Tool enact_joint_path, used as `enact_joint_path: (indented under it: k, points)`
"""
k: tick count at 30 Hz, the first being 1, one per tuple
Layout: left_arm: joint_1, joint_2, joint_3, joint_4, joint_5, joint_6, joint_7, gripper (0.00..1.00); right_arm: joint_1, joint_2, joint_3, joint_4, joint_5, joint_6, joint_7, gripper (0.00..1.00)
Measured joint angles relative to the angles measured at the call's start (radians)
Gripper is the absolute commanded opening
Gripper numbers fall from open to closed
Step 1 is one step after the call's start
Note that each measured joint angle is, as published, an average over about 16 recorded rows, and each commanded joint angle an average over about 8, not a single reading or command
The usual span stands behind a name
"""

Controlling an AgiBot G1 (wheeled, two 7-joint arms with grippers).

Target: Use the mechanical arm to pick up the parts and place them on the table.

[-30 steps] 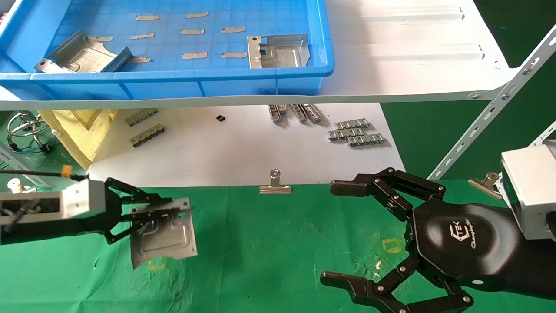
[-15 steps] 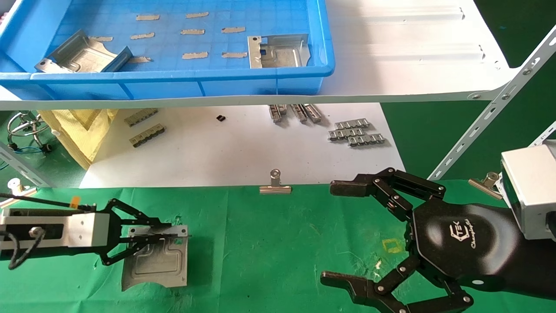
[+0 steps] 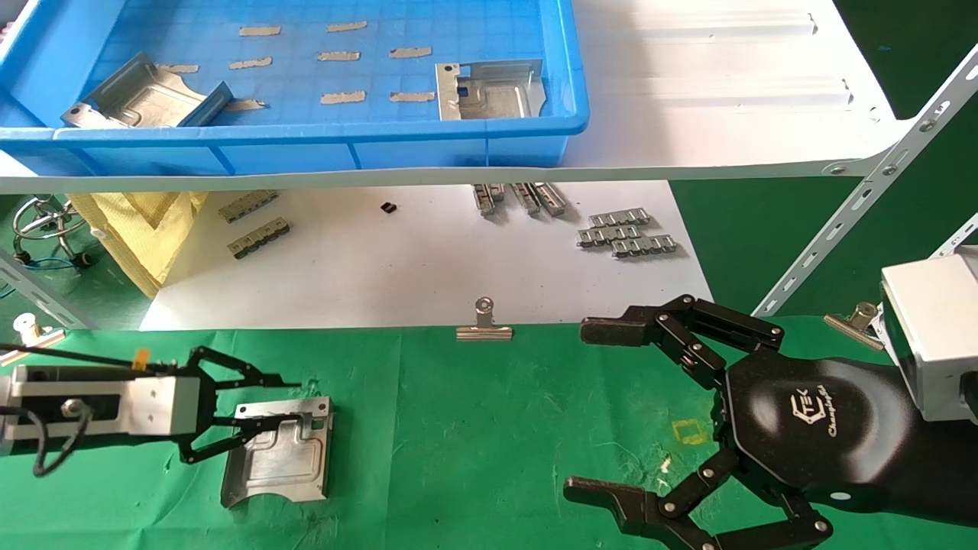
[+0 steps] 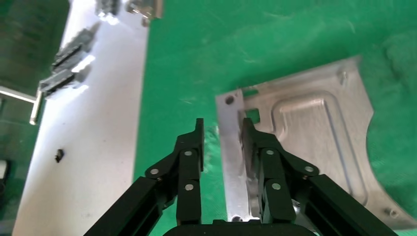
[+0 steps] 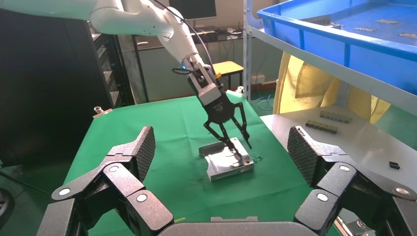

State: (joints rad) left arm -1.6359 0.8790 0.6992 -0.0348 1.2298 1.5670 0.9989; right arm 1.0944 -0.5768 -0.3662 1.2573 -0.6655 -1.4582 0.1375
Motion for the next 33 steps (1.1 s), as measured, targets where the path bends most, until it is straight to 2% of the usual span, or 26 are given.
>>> enact_joint_path:
  k: [16,25,33]
  points:
    - [0.067,-0.013,-0.11,-0.002,-0.174,0.037,-0.328,1.0,0.0,0.0,0.0,0.0,0.0,0.0,0.0,1.0]
    - [0.085,-0.017,-0.123,-0.025,-0.195,0.036,-0.367,1.0,0.0,0.0,0.0,0.0,0.0,0.0,0.0,1.0]
    - [0.117,-0.036,-0.142,-0.115,-0.212,0.028,-0.421,1.0,0.0,0.0,0.0,0.0,0.0,0.0,0.0,1.0]
